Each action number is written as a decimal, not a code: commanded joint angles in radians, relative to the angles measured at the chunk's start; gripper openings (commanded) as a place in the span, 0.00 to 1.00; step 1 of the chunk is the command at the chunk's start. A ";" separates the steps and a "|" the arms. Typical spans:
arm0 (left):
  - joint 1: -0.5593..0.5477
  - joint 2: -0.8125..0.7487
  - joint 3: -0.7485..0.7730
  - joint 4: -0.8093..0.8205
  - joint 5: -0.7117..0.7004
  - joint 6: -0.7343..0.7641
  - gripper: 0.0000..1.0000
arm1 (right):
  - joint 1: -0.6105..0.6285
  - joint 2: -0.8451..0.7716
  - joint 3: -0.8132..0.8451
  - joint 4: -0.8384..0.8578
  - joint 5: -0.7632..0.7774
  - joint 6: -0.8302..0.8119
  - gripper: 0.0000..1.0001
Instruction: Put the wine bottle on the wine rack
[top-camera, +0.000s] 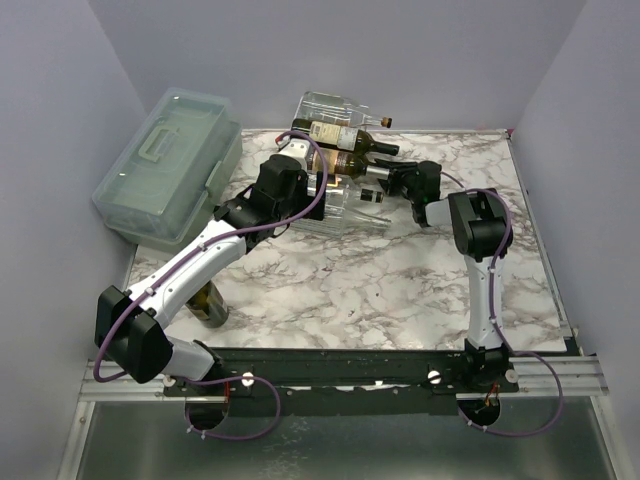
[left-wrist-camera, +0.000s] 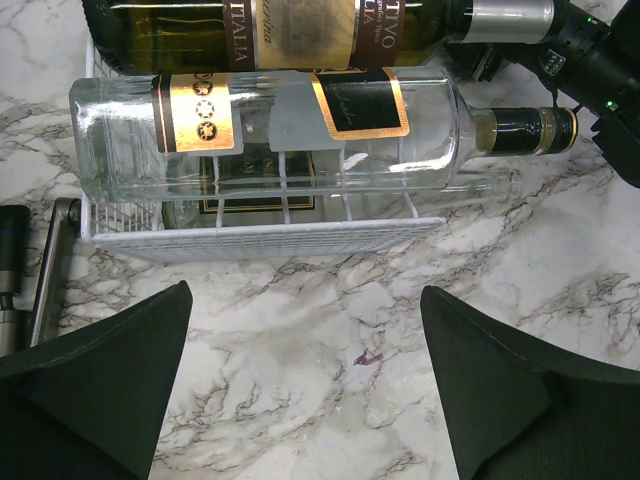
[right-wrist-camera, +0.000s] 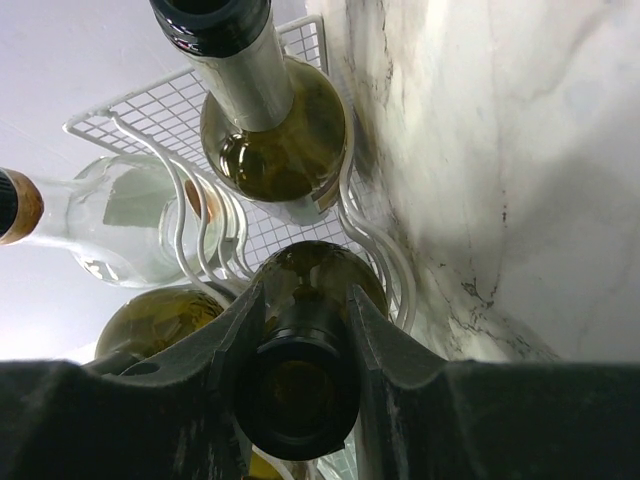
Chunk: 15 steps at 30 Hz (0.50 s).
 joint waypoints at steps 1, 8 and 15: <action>-0.006 -0.003 0.026 -0.006 -0.003 0.005 0.99 | 0.022 0.027 0.059 0.072 -0.002 0.114 0.01; -0.006 -0.009 0.026 -0.007 -0.009 0.006 0.99 | 0.027 0.033 0.060 0.062 0.003 0.110 0.03; -0.006 -0.008 0.026 -0.006 -0.004 0.004 0.99 | 0.026 0.030 0.061 0.038 0.001 0.086 0.20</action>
